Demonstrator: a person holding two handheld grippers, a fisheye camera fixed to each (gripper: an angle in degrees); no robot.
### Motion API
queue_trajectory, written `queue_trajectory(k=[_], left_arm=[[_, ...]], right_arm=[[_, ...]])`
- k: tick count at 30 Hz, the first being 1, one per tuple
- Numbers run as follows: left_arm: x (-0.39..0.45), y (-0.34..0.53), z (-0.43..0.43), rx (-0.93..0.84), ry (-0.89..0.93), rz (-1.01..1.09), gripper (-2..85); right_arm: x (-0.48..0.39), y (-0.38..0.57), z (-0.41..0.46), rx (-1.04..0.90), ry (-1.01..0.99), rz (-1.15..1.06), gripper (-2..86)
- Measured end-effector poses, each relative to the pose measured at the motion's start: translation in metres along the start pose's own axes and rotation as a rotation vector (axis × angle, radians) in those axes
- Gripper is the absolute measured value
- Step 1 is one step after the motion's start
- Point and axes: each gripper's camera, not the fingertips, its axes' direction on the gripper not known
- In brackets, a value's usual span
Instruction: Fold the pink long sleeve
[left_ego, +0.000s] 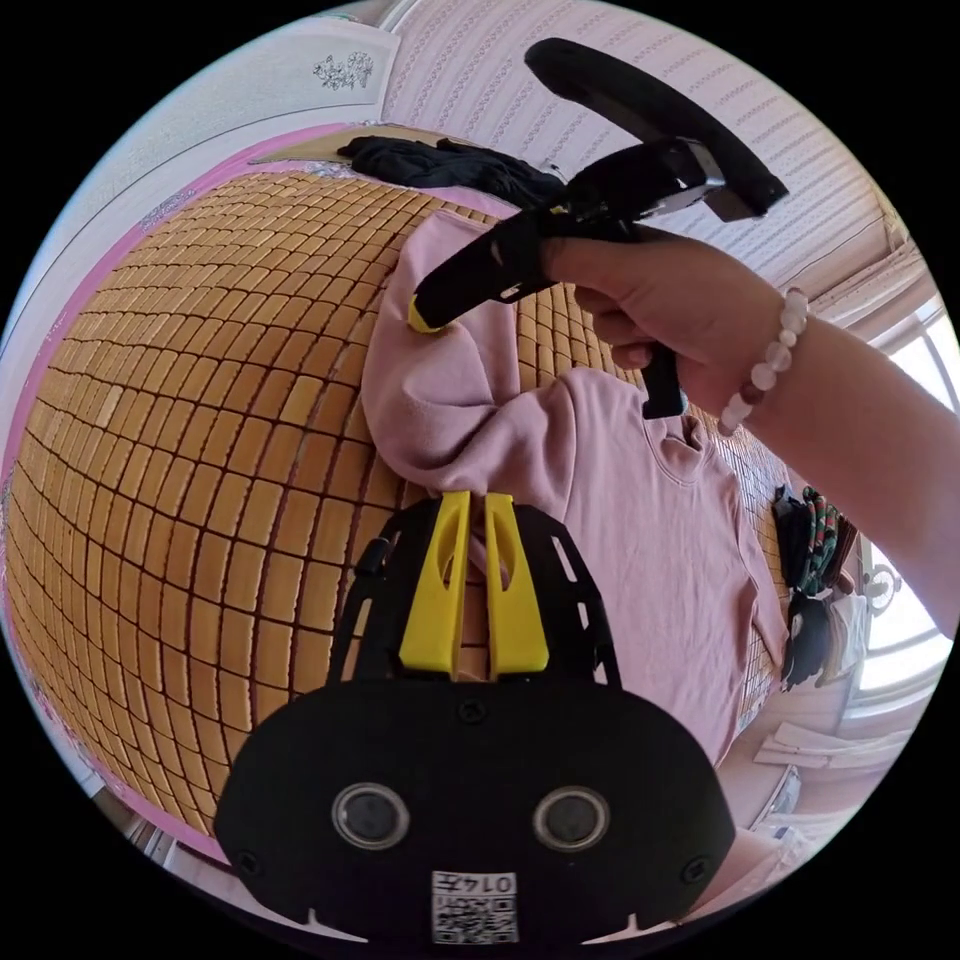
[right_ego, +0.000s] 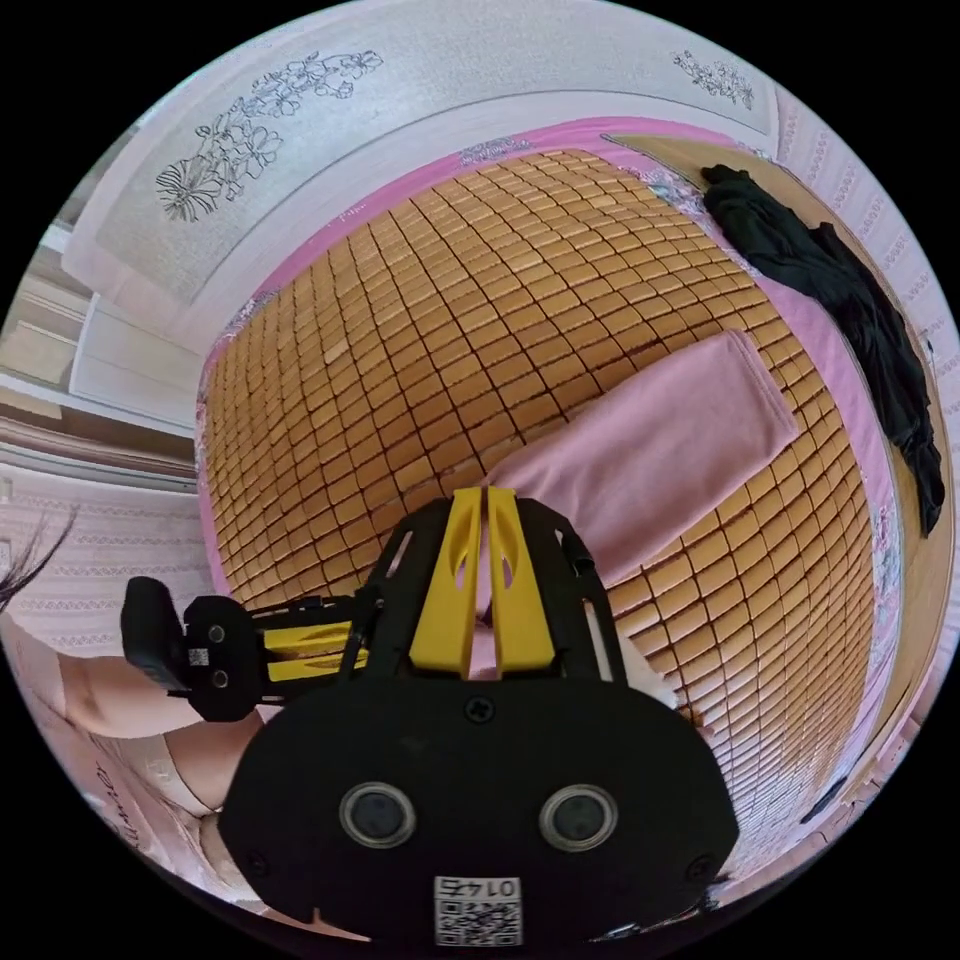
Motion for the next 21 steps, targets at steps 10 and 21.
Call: queue_trajectory(k=[10, 21], left_arm=[[0.001, 0.053, -0.12, 0.134, 0.108, 0.056, 6.0], [-0.083, 0.172, -0.233, 0.007, -0.303, -0.139, 8.4]], right_arm=[[-0.09, -0.017, -0.114, 0.094, -0.564, -0.642, 2.4], [-0.08, -0.029, -0.073, -0.025, -0.13, -0.255, 10.1]])
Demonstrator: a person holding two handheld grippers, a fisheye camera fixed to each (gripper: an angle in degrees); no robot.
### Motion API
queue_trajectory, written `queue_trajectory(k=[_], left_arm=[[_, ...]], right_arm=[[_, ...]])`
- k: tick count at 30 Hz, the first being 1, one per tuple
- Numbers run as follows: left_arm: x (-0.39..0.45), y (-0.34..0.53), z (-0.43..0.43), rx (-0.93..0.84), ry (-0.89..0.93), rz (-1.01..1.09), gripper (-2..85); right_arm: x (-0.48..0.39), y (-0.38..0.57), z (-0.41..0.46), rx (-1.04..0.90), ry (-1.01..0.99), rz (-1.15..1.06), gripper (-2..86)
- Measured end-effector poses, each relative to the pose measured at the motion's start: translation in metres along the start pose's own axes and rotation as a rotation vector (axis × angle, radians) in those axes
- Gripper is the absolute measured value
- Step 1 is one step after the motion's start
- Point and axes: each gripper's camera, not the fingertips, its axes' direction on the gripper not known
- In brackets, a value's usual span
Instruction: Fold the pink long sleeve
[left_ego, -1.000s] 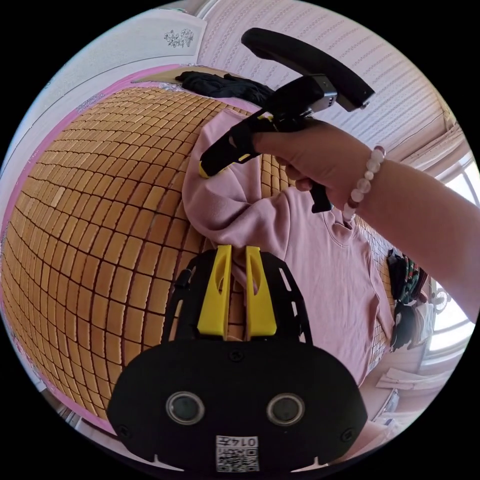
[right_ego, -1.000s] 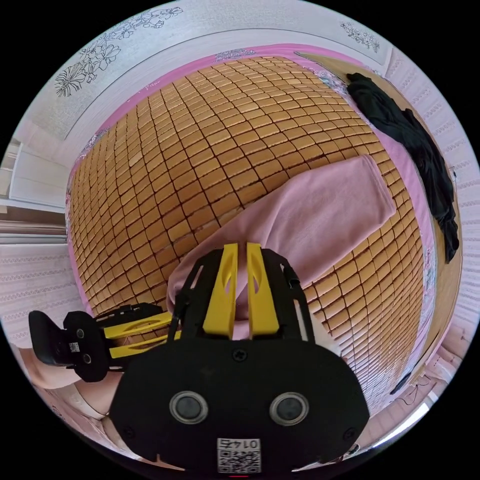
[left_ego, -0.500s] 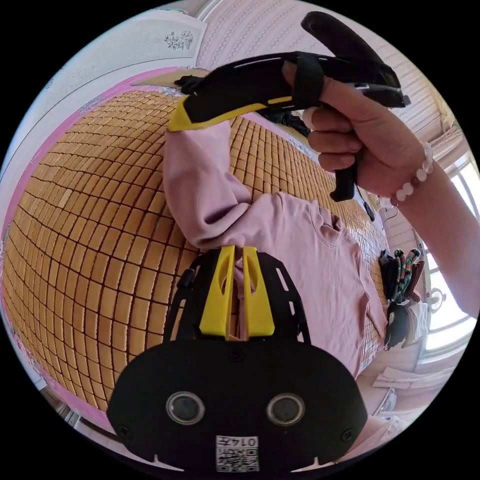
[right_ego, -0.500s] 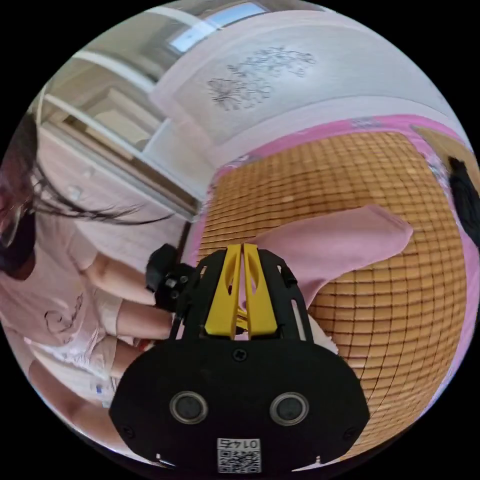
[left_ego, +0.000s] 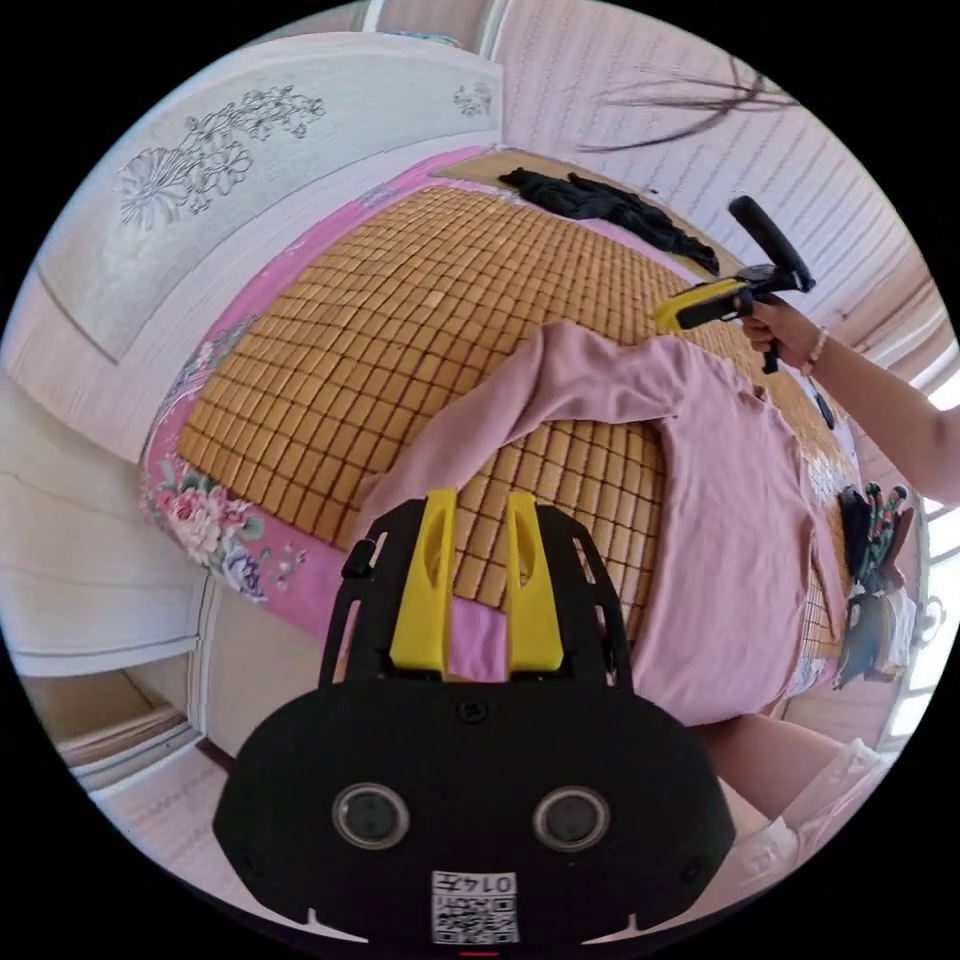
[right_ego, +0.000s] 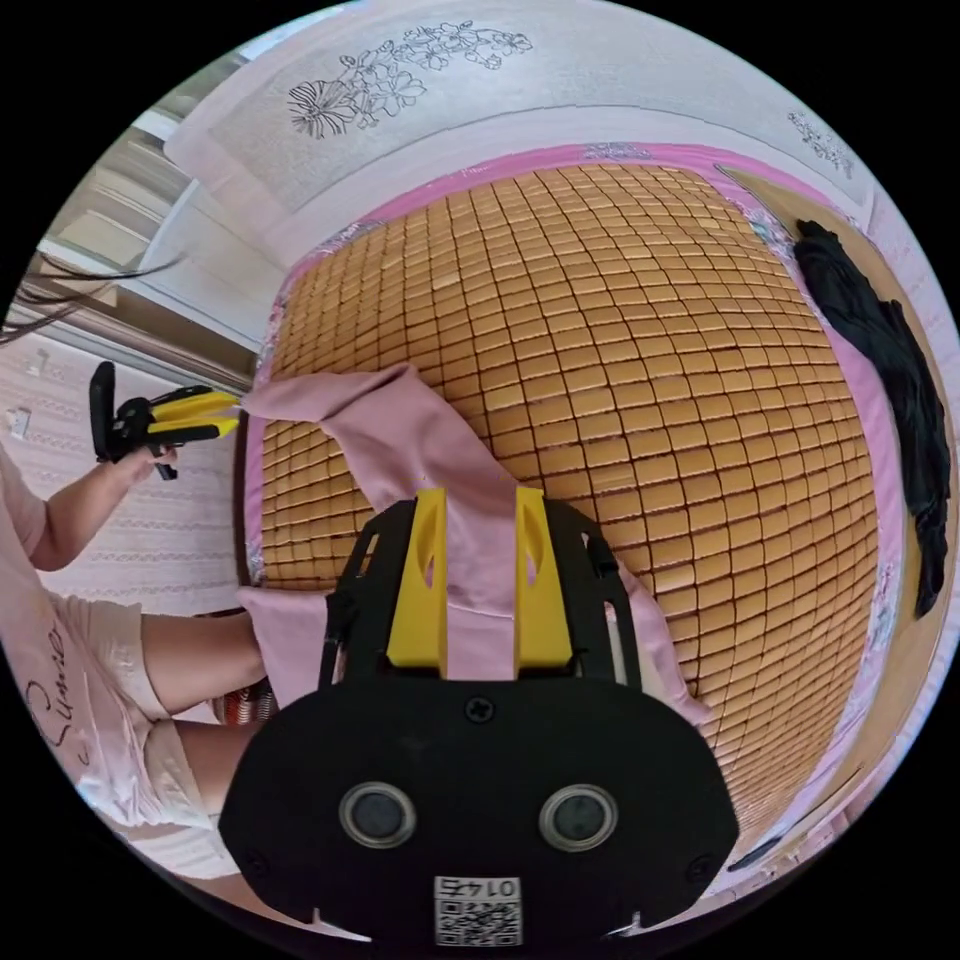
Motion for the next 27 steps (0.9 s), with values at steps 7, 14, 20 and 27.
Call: queue_trajectory(k=[7, 14, 20, 27], left_arm=[[-0.038, 0.011, 0.018, -0.105, -0.124, -0.004, 10.0], [-0.059, 0.016, -0.012, -0.119, -0.039, -0.006, 3.3], [-0.098, 0.012, -0.095, -0.025, 0.014, -0.034, 6.4], [-0.144, 0.011, -0.073, -0.022, 0.028, -0.274, 9.7]], right_arm=[[-0.021, -0.039, 0.049, -0.209, 0.193, 0.059, 7.1], [-0.049, -0.052, 0.032, -0.171, 0.301, -0.032, -0.6], [-0.031, -0.061, -0.004, -0.042, 0.134, 0.061, -0.6], [-0.017, -0.067, 0.031, -0.07, 0.184, 0.216, -0.2]])
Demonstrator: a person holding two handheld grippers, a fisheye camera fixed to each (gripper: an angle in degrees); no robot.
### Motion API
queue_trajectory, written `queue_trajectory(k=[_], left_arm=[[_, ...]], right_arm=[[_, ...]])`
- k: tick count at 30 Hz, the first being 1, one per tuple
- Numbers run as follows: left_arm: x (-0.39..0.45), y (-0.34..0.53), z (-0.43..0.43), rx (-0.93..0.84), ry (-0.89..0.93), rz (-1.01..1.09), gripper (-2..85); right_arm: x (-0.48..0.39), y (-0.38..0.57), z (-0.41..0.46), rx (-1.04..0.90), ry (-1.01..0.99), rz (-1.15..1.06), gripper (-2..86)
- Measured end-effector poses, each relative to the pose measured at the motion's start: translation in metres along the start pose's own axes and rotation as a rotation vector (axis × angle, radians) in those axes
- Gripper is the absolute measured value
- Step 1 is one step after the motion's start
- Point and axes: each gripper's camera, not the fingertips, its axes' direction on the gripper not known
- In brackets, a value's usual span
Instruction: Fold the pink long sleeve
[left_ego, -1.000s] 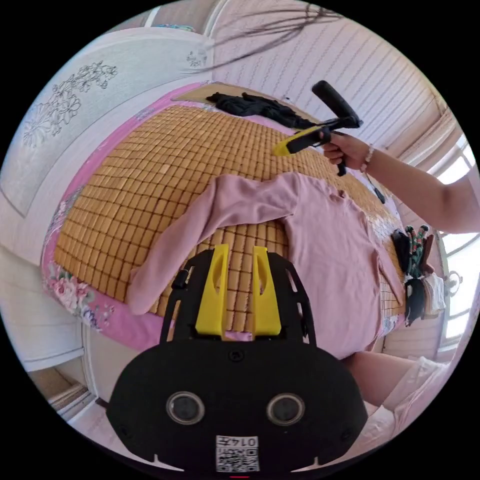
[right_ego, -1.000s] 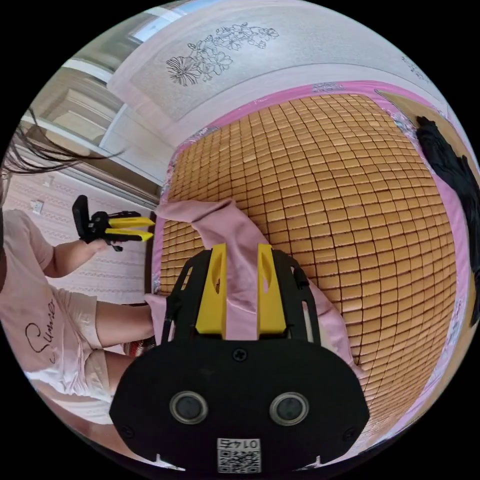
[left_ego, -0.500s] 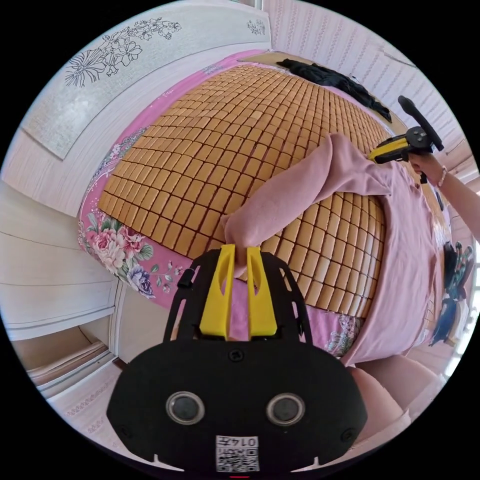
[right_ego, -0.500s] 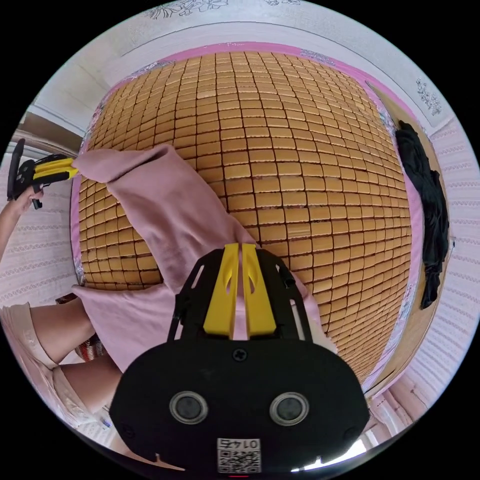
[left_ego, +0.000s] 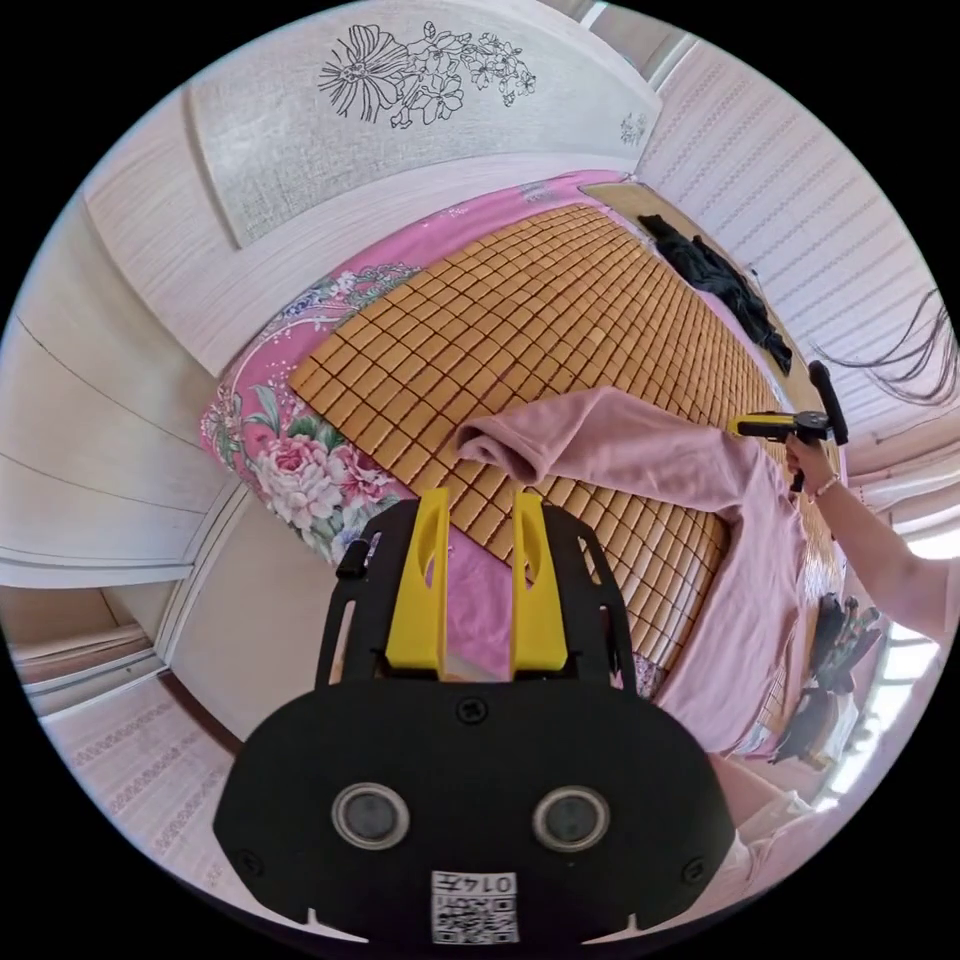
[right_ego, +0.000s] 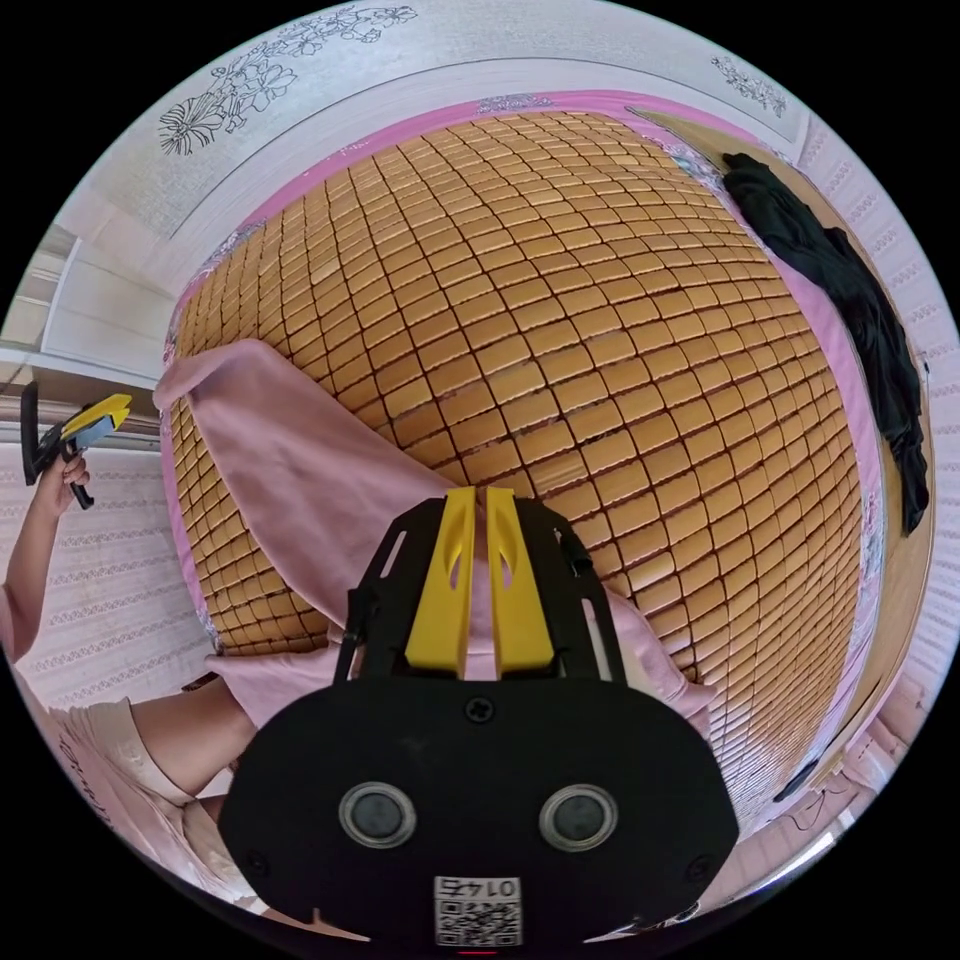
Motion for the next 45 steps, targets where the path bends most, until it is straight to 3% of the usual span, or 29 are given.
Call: queue_trajectory(k=[6, 8, 10, 11, 15, 19, 22, 33, 37, 39, 43, 45], left_arm=[[0.03, -0.023, 0.029, 0.024, -0.062, 0.142, 11.5], [0.042, -0.037, 0.046, -0.015, -0.102, 0.206, 11.1], [0.051, -0.05, 0.08, -0.175, -0.183, 0.289, 8.5], [0.051, -0.051, 0.079, -0.144, -0.174, 0.31, 7.7], [0.028, -0.072, 0.065, -0.185, -0.002, 0.225, 4.1], [-0.02, -0.102, 0.036, -0.015, 0.081, -0.084, 5.3], [-0.043, -0.109, 0.038, 0.047, -0.02, -0.24, 5.6], [0.011, -0.052, 0.112, -0.095, 0.016, -0.07, 8.7], [0.026, -0.04, 0.128, -0.038, -0.085, -0.036, 6.6], [0.03, -0.037, 0.135, -0.033, -0.091, 0.005, 4.8], [0.034, -0.033, 0.146, -0.027, -0.063, 0.013, -0.3], [0.044, -0.028, 0.14, 0.05, -0.059, 0.015, -0.7]], right_arm=[[-0.015, 0.01, 0.023, -0.007, 0.051, -0.072, -0.2], [-0.018, 0.014, 0.027, 0.003, 0.073, -0.073, -0.3], [-0.02, 0.019, 0.032, 0.007, 0.095, -0.078, -0.3], [-0.02, 0.02, 0.033, 0.008, 0.1, -0.08, -0.3], [-0.019, 0.027, 0.044, -0.018, 0.112, -0.095, -0.4], [-0.005, 0.037, 0.056, -0.019, 0.055, -0.061, -0.5], [0.006, 0.052, 0.065, 0.008, 0.016, -0.009, -0.5], [0.007, 0.162, 0.077, 0.189, -0.016, 0.124, -0.5], [-0.004, 0.2, 0.146, 0.041, -0.031, 0.102, -0.4], [-0.002, 0.216, 0.154, 0.135, 0.005, 0.107, -0.4], [0.016, 0.233, 0.175, 0.067, -0.02, 0.149, -0.7], [0.023, 0.249, 0.174, 0.128, -0.073, 0.151, -0.7]])
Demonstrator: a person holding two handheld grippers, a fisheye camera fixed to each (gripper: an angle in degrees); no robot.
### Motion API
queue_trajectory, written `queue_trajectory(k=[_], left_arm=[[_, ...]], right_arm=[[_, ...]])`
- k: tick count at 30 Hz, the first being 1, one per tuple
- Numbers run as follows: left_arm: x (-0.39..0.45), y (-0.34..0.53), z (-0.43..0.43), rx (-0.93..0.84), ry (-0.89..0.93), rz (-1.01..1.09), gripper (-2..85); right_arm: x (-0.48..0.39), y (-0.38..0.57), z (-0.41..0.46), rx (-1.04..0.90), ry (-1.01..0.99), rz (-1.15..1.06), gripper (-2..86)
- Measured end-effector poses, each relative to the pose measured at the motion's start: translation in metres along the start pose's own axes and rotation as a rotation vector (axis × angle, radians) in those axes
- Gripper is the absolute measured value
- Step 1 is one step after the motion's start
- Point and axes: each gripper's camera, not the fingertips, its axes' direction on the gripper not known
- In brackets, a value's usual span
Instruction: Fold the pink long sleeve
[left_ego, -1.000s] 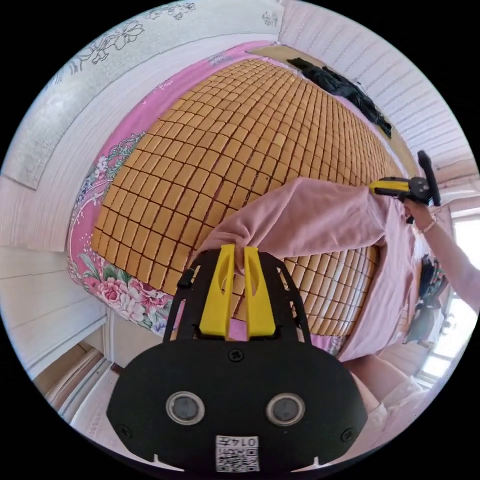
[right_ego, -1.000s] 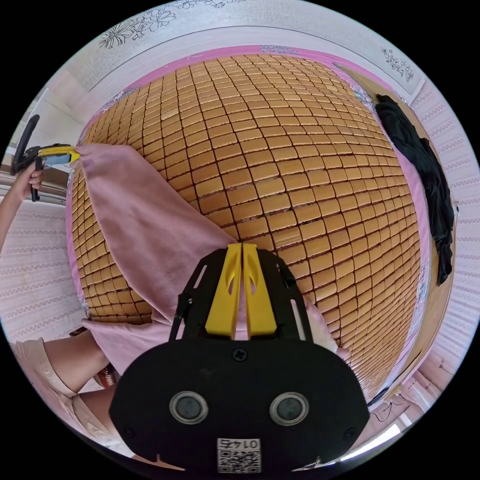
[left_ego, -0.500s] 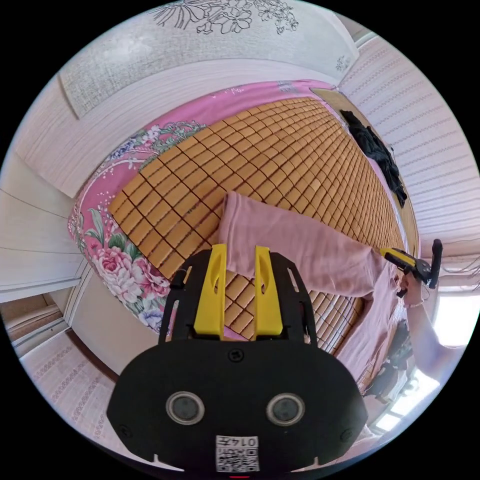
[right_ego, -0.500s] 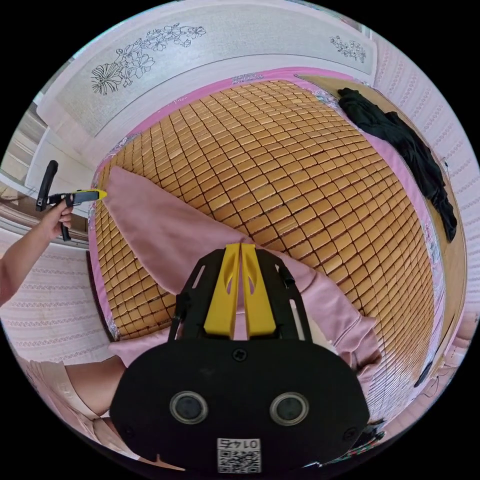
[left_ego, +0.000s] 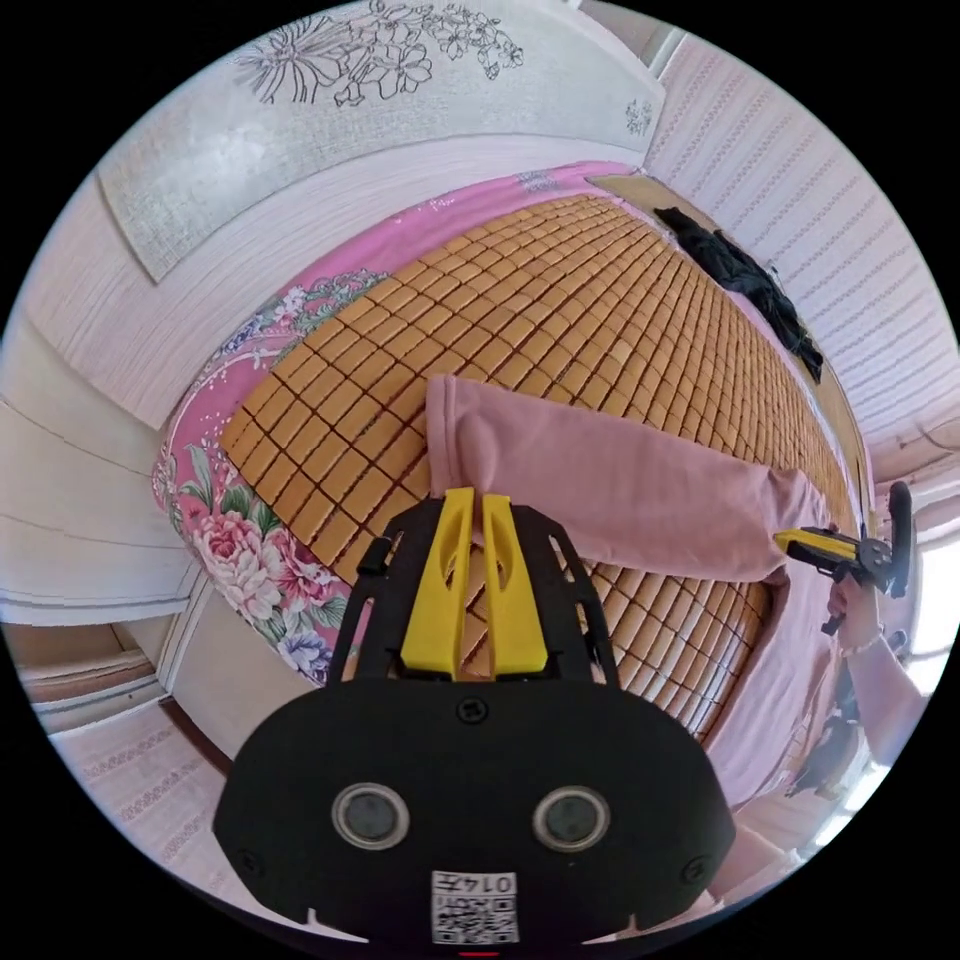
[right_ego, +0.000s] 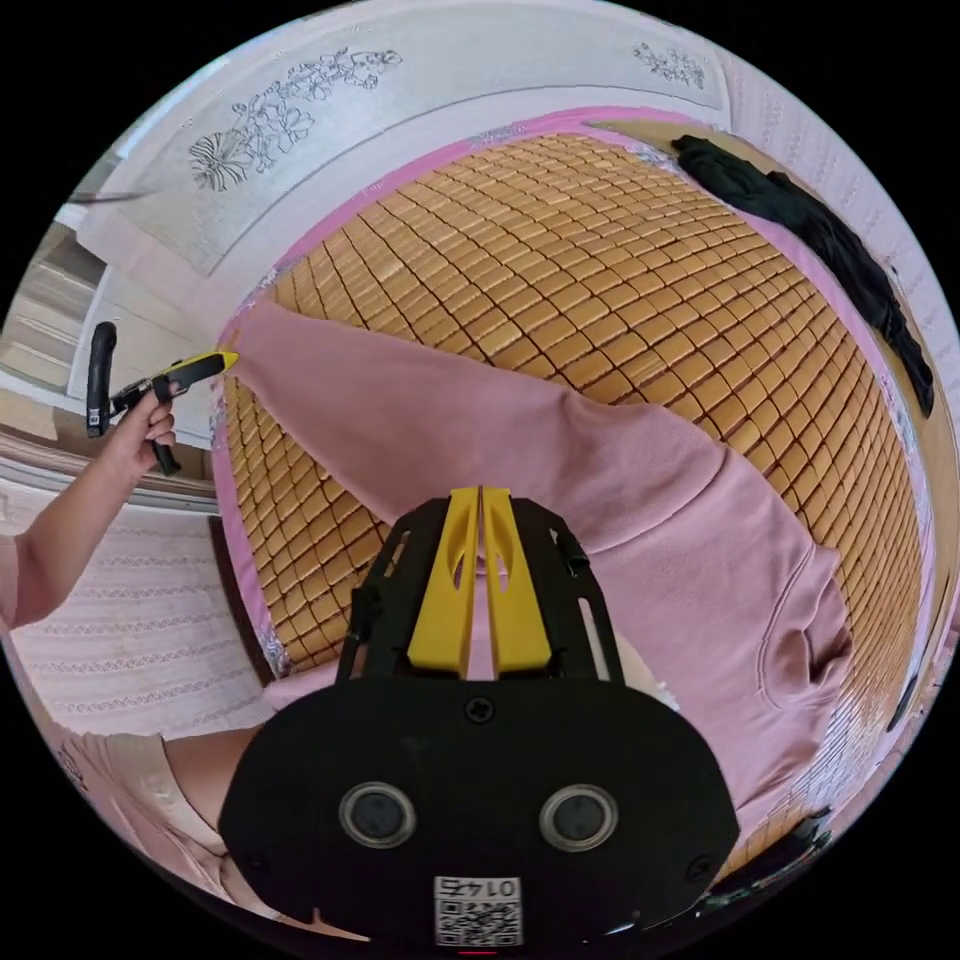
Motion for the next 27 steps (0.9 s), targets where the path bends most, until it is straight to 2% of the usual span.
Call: queue_trajectory(k=[2, 4, 6, 10, 13, 16, 18, 20, 22, 27], left_arm=[[0.021, 0.007, -0.017, 0.111, 0.02, 0.067, -0.9], [0.061, 0.022, -0.04, 0.239, 0.074, 0.227, -0.9], [0.093, 0.035, -0.05, 0.277, 0.145, 0.34, -0.9], [0.169, 0.069, -0.039, 0.222, 0.266, 0.559, -0.9], [0.211, 0.092, -0.015, 0.17, 0.286, 0.608, -0.9], [0.245, 0.111, 0.006, 0.144, 0.326, 0.641, -0.9], [0.265, 0.122, 0.017, 0.135, 0.306, 0.7, -0.9], [0.284, 0.132, 0.027, 0.127, 0.3, 0.757, -0.9], [0.305, 0.142, 0.035, 0.127, 0.355, 0.799, -0.8], [0.35, 0.158, 0.047, 0.139, 0.508, 0.899, -0.8]], right_arm=[[0.011, 0.019, -0.007, 0.079, -0.077, 0.018, -0.4], [0.029, 0.046, -0.011, 0.149, -0.179, 0.073, 1.2], [0.041, 0.066, -0.013, 0.187, -0.253, 0.102, 3.8], [0.07, 0.116, -0.018, 0.241, -0.445, 0.124, 10.7], [0.096, 0.157, -0.013, 0.31, -0.583, 0.172, 13.5], [0.125, 0.194, 0.011, 0.292, -0.606, 0.264, 15.5], [0.142, 0.215, 0.027, 0.296, -0.657, 0.305, 14.1], [0.157, 0.239, 0.038, 0.316, -0.695, 0.343, 8.0], [0.177, 0.279, 0.041, 0.431, -0.723, 0.387, 6.3], [0.206, 0.363, 0.02, 0.593, -0.784, 0.275, 5.3]])
